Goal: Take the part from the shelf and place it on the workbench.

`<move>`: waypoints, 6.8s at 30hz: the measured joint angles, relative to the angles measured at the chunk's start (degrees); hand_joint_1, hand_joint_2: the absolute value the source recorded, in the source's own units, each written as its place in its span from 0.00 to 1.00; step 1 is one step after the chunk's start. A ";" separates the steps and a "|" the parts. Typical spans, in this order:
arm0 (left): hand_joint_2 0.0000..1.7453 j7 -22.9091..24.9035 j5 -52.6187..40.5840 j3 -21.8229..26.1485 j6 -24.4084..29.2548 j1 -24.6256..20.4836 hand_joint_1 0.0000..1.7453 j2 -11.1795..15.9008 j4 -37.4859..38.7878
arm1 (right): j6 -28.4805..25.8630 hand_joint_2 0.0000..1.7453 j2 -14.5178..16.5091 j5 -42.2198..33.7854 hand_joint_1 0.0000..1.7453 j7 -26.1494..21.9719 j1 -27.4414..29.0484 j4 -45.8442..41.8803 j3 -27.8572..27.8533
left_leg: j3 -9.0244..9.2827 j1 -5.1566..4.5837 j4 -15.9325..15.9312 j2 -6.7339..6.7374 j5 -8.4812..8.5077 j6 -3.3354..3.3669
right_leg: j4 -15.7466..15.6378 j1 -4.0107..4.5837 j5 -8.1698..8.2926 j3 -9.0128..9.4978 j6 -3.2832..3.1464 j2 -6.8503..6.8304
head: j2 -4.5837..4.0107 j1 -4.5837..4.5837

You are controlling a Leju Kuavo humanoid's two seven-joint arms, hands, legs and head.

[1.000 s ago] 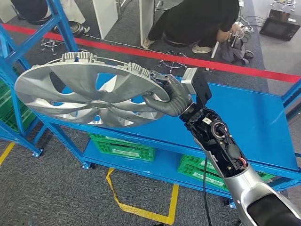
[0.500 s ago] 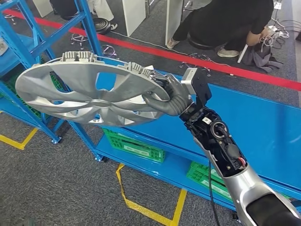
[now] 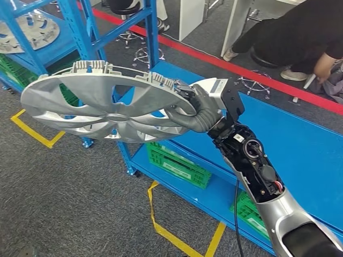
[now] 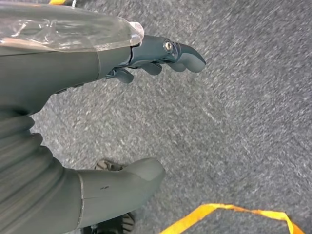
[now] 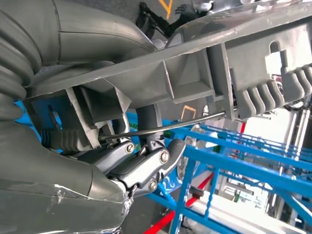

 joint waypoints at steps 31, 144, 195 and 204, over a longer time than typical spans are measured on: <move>1.00 -1.63 -0.93 -0.05 3.69 -0.02 0.00 -0.37 0.09 | 1.81 1.00 0.13 -0.23 1.00 0.98 -0.91 -2.66 0.38 | -0.26 0.03 0.05 -0.08 0.31 0.04 | 1.32 -0.06 -0.37 -0.36 0.09 0.08 | 0.00 0.08; 1.00 1.98 -1.76 -2.45 3.83 -0.12 0.00 0.03 0.24 | 2.82 1.00 0.69 0.18 1.00 -0.53 0.10 -1.11 0.37 | -1.03 0.33 1.74 4.69 0.12 -2.88 | -16.45 -0.12 8.57 7.35 -0.94 -4.82 | 0.00 -1.68; 1.00 4.81 -0.45 -2.82 0.54 -0.10 0.00 0.48 0.30 | 3.13 1.00 1.22 0.50 1.00 -0.70 0.05 -0.93 0.01 | -2.37 0.06 1.96 -5.16 0.12 -1.66 | -16.41 -0.69 9.02 7.09 -1.56 2.15 | 0.00 0.82; 1.00 5.01 -0.76 -2.82 3.06 -0.14 0.00 0.28 0.31 | 3.60 1.00 1.46 0.92 1.00 -1.57 -0.65 0.34 0.06 | -3.22 0.38 5.05 3.68 -0.47 -2.94 | -16.54 -0.47 8.57 7.35 -1.34 -4.43 | 0.00 -1.48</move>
